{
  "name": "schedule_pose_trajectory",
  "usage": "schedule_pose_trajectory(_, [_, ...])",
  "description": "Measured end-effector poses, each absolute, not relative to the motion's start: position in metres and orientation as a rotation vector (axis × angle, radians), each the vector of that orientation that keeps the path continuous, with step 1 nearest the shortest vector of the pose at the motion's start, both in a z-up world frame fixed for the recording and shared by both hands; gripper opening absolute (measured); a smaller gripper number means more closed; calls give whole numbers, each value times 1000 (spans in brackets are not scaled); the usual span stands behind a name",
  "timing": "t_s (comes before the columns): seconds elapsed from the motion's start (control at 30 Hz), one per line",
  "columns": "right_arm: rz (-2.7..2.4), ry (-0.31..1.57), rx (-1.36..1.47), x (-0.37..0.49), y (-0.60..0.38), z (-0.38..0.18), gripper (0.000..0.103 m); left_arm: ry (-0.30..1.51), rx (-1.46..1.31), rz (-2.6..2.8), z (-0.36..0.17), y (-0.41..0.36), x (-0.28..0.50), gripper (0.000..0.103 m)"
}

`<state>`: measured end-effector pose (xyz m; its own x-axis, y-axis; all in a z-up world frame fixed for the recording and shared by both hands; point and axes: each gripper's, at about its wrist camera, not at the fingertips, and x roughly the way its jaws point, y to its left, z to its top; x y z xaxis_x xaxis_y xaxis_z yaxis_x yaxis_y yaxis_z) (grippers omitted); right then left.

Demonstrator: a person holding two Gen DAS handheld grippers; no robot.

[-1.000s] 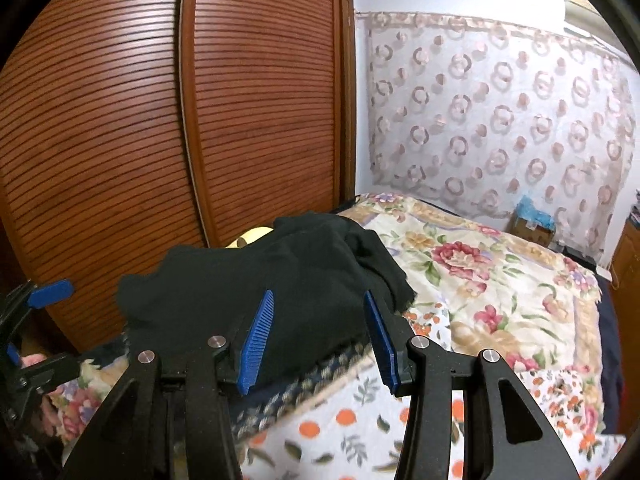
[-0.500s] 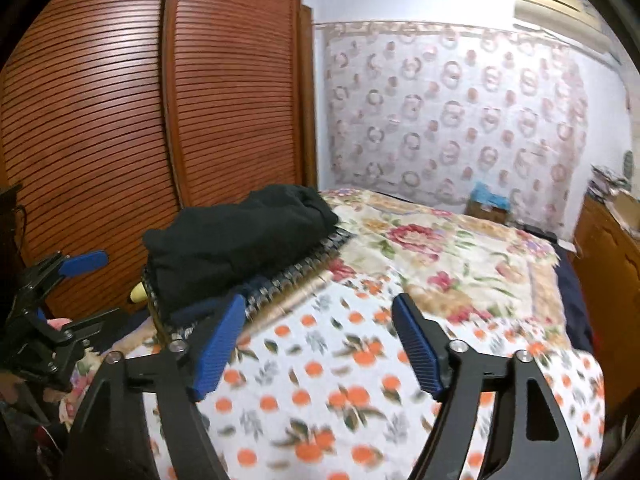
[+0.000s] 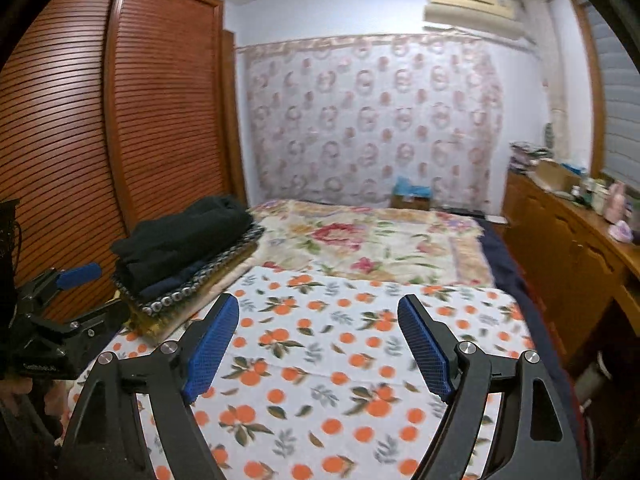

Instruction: Fold small clothes

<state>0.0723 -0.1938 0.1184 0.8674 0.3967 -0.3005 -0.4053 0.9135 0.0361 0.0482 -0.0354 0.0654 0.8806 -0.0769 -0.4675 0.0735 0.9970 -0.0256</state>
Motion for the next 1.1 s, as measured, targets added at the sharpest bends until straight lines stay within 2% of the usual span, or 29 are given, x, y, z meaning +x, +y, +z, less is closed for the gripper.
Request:
schedule_pose_trajectory(0.5, [325,205,49,-12,-218,142,83,423,-17,-112,117,-56,27,103])
schedule_pose_trajectory(1.1, [316,195,49,3,-217,125,83,420,-13,-98,121,-53,22,103])
